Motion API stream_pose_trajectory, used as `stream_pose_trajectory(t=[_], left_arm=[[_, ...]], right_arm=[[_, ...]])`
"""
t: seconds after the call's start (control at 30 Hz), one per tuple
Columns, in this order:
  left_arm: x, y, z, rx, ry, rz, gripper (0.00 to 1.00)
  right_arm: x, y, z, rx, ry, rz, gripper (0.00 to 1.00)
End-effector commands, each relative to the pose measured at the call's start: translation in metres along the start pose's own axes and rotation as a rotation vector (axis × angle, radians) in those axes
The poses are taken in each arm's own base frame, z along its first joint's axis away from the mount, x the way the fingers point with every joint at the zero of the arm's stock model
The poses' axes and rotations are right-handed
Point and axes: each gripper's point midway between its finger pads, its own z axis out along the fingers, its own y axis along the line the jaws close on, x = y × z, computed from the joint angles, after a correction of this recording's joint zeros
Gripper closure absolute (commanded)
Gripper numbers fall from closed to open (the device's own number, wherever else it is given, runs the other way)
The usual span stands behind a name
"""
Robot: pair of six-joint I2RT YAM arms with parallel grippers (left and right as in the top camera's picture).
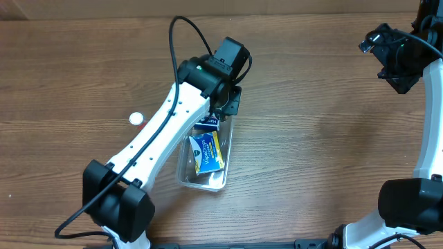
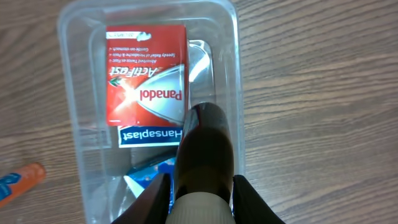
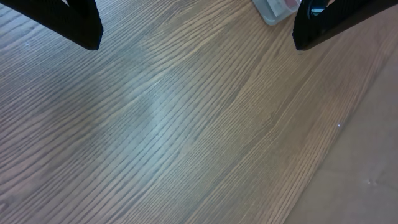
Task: Pack container
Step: 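Carry the dark bottle over the container and lower it in, then move the left gripper back to the orange tube and grasp it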
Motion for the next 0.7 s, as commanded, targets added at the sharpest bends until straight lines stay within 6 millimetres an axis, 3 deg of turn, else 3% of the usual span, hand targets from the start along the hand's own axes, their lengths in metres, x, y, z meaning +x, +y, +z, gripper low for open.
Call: stream_pose_trajectory(t=[0.0,0.2,0.3,0.43,0.5,0.57,0.67], left_arm=[[0.002,-0.005,0.017,-0.001,0.011,-0.033,0.77],[0.001,-0.008,0.047,0.018,-0.03,-0.089,0.69],[0.004,-0.007,0.052,0.015,-0.024,-0.101,0.66],[-0.001,-0.008,0.049,0.023,-0.039,-0.101,0.46],[-0.01,-0.016,0.037,0.066,-0.058,-0.052,0.28],[-0.021,-0.024,0.014,0.134,-0.066,0.01,0.24],[-0.036,-0.003,-0.041,0.116,-0.07,-0.031,0.24]], right_arm=[[-0.003,0.005,-0.008,-0.022,-0.021,-0.01,0.0],[-0.003,0.005,-0.008,-0.022,-0.022,-0.01,0.0],[-0.003,0.005,-0.008,-0.022,-0.022,-0.01,0.0],[-0.003,0.004,-0.008,-0.021,-0.022,-0.01,0.0],[-0.003,0.004,-0.008,-0.021,-0.022,-0.01,0.0],[-0.003,0.005,-0.008,-0.022,-0.022,-0.01,0.0],[-0.003,0.005,-0.008,-0.022,-0.021,-0.01,0.0]])
